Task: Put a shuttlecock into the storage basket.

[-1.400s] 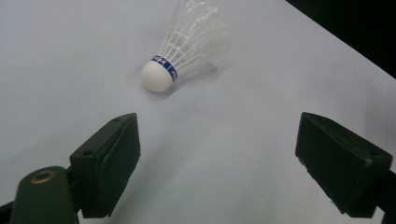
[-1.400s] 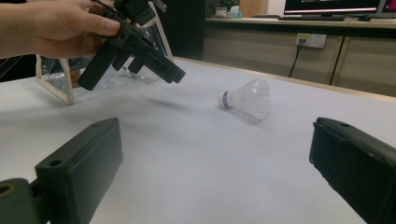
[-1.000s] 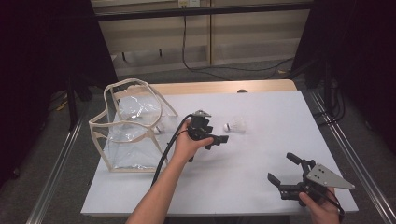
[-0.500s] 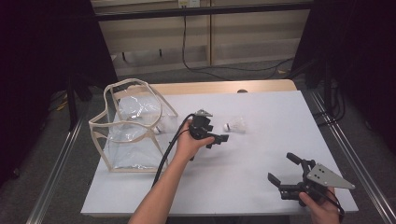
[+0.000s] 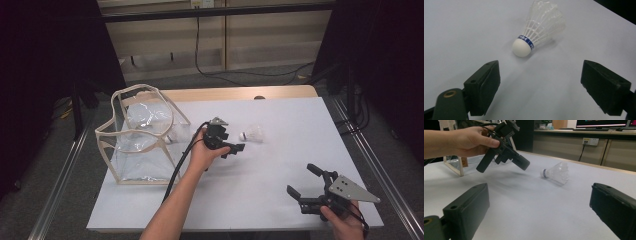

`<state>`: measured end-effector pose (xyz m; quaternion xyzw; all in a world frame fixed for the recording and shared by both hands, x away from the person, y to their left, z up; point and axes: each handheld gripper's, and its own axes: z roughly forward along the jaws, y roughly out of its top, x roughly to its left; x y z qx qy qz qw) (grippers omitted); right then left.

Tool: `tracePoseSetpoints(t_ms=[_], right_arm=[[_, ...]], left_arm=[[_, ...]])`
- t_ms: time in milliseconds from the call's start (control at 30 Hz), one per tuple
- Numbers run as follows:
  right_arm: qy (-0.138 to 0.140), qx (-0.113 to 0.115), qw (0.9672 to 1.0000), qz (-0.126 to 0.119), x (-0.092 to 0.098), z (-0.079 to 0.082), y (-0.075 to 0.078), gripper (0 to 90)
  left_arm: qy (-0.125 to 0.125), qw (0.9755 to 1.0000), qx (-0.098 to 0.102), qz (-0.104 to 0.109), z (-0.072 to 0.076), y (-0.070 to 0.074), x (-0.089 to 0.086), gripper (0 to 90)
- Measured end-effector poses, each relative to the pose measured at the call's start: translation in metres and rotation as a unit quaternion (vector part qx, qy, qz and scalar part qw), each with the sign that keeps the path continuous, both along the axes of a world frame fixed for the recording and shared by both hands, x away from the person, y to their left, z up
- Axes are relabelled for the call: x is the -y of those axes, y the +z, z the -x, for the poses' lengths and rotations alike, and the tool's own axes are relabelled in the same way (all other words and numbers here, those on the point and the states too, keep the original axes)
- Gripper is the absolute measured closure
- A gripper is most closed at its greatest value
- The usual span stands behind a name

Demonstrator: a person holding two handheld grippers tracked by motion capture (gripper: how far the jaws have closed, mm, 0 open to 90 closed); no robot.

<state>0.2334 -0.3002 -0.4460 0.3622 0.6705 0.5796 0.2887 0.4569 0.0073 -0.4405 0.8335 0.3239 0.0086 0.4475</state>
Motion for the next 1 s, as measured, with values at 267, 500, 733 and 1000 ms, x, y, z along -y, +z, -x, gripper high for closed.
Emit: tracePoseSetpoints(t_ms=[267, 500, 733, 1000], right_arm=[[0.000, 0.000, 1.0000, 0.002, 0.000, 0.000, 0.000, 2.4], [-0.001, -0.001, 1.0000, 0.001, 0.000, 0.000, 0.000, 2.3], [0.000, 0.000, 1.0000, 0.002, 0.001, 0.000, 0.000, 2.4], [0.000, -0.001, 1.0000, 0.001, 0.000, 0.000, 0.000, 2.4]], left_arm=[[0.001, 1.0000, 0.003, -0.001, -0.002, -0.004, 0.003, 16.2], [0.005, 1.0000, 0.002, 0.003, -0.004, -0.006, 0.004, 16.2], [0.003, 1.0000, 0.000, -0.003, -0.005, -0.007, 0.006, 16.2], [-0.002, 1.0000, 0.005, -0.002, -0.006, -0.008, 0.011, 16.2]])
